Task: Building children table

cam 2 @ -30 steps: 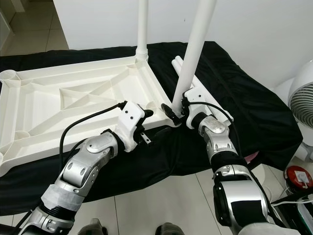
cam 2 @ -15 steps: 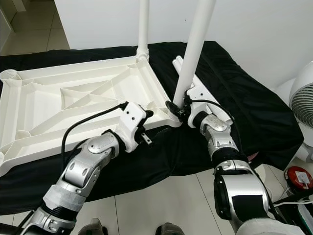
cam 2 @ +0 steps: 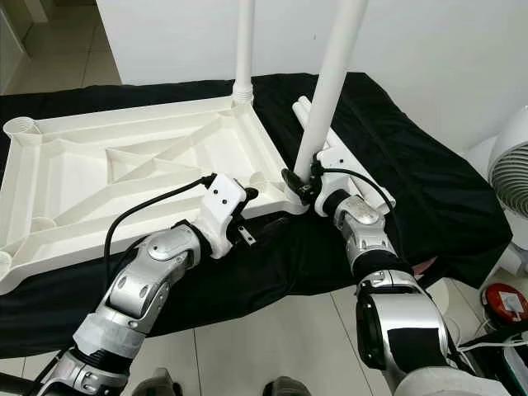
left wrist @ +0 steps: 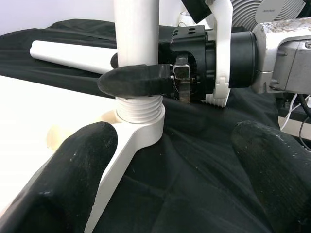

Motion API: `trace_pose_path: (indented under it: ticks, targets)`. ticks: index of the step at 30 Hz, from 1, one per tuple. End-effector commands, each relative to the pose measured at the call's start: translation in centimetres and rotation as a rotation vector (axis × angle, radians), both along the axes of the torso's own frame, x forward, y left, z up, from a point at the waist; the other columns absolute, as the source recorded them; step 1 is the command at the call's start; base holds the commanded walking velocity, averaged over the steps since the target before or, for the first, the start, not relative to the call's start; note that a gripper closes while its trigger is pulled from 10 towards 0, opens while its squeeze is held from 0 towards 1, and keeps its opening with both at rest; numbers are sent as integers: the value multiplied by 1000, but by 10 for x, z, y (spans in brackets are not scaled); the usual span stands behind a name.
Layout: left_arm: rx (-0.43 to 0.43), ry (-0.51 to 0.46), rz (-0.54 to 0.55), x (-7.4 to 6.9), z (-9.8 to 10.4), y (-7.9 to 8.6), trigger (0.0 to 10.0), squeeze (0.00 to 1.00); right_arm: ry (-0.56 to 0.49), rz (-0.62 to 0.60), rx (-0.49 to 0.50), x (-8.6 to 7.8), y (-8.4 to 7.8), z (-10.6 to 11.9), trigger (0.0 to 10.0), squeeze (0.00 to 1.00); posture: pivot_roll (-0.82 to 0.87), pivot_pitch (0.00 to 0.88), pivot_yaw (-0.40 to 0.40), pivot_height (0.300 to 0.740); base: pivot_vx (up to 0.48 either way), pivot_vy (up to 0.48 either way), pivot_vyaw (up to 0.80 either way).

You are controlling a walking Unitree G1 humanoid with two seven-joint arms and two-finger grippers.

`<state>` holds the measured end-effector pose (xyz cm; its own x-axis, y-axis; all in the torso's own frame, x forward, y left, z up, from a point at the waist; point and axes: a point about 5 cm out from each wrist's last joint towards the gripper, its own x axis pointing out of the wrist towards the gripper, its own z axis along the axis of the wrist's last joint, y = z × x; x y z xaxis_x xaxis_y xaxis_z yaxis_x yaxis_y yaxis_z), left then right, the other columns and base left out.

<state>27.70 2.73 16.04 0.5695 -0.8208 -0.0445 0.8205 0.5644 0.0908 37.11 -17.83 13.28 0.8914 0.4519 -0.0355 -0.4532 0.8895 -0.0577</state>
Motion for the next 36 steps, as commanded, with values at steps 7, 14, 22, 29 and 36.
trace_pose_path:
  ticks: [7,14,22,29,36]
  targets:
    - [-8,-7,116,5,0,3,10000,0,132,-105,85,-4,-8,-22,10000,0,37,0,-26,740,0,0,0]
    - [-16,-4,124,6,1,5,10000,0,117,-129,58,-5,0,-25,10000,0,39,0,-31,740,0,0,0]
    - [-20,-5,132,6,1,6,10000,0,79,-253,74,-4,10,-25,10000,0,42,0,-41,740,0,0,0]
    - [-25,-3,137,6,1,6,10000,0,15,-498,56,-8,23,-24,10000,0,39,0,-45,740,0,0,0]
    - [-35,-6,137,7,3,5,10000,0,-12,-651,136,-18,43,-21,10000,0,36,0,-46,740,0,0,0]
